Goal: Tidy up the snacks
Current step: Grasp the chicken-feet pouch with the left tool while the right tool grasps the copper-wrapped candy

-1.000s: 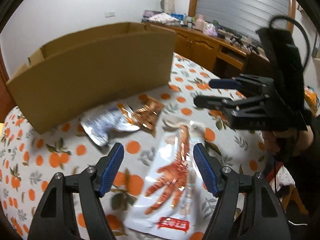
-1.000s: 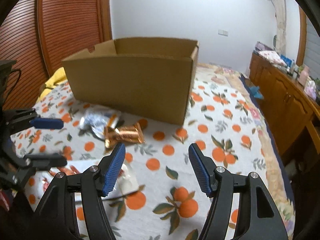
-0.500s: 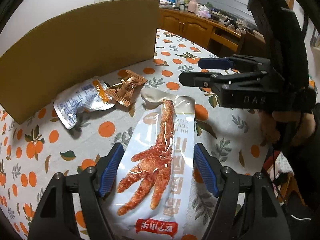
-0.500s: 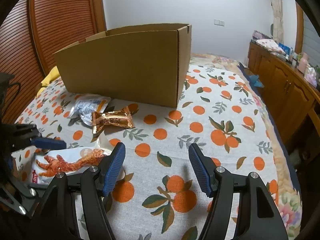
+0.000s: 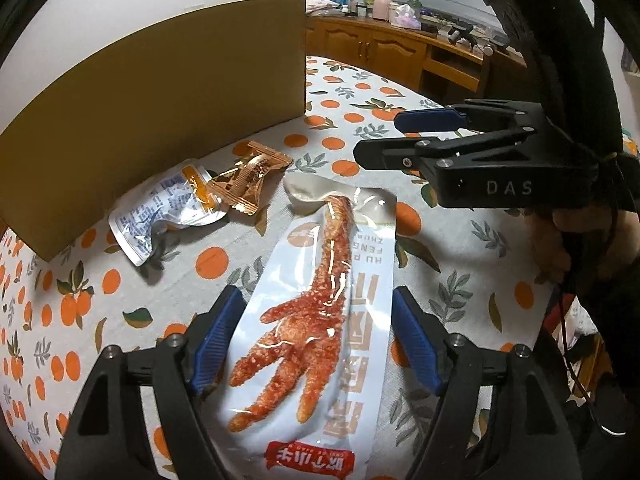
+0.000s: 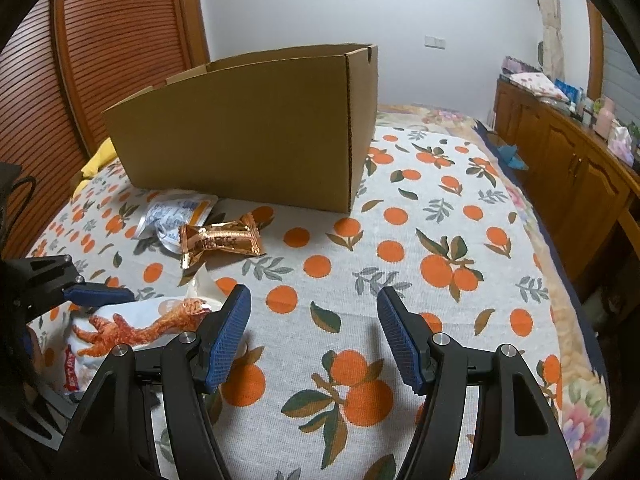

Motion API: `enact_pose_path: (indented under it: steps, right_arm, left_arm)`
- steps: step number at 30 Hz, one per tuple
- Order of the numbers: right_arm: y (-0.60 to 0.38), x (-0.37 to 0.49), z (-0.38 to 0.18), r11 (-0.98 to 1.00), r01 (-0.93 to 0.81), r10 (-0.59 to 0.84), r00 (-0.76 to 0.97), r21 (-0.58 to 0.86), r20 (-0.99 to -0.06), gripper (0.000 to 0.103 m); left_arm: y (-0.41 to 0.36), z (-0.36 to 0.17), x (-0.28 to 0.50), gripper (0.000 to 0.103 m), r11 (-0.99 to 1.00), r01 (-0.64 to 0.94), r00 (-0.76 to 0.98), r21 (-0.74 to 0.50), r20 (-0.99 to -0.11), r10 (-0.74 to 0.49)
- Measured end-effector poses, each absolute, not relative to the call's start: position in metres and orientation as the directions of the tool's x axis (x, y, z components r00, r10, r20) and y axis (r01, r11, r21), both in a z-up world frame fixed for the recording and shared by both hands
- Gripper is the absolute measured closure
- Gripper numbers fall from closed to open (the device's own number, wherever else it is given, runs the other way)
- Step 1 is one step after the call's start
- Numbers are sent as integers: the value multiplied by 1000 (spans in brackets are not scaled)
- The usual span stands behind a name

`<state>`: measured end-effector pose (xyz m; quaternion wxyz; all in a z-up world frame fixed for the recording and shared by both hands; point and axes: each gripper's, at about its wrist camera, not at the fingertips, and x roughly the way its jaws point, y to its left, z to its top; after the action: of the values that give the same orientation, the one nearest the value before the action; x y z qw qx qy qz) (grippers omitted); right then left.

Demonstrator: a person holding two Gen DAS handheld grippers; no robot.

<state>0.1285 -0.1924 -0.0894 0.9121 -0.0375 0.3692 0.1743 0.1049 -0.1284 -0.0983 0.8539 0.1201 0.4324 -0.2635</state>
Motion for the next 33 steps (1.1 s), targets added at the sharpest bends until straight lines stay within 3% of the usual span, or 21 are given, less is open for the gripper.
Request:
enact_pose_path:
  steps: [13,24,33]
  right_arm:
    - [-192,129,-91,936,-345,292,661,66,-691,36]
    - [-179,128,-89,934,-358,255,666,-1,-701,36]
    - [-146,146,-77,903,-430,317,638,17,-702,36]
  left_arm:
    - [-92,-89,100,55,857,511,515,-71,-773,-371]
    - [-57,-84,100,56,892,436,547,-121,-751,-370]
    - [-36,-80,100,55,907,394,575,-149,-729,-370]
